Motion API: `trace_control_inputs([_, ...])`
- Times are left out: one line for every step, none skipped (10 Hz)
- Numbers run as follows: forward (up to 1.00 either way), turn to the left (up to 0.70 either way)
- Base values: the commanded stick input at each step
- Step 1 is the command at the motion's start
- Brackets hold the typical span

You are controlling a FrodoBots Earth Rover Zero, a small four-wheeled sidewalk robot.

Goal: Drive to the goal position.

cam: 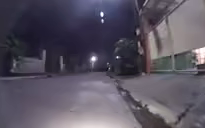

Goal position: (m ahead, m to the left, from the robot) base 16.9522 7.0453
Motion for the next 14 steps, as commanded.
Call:
trace_control_inputs([0.7,-0.01])
trace_control_inputs([0.7,0.0])
trace_control_inputs([0.7,0.0])
trace_control_inputs([0.7,0.0])
trace_control_inputs([0.7,0.0])
trace_control_inputs([0.7,0.0])
trace_control_inputs([0.7,0.0])
trace_control_inputs([0.7,0.0])
trace_control_inputs([0.7,-0.27])
trace_control_inputs([0.7,-0.35])
trace_control_inputs([0.7,-0.35])
trace_control_inputs([0.7,-0.35])
trace_control_inputs([0.7,-0.28])
trace_control_inputs([0.7,0.0])
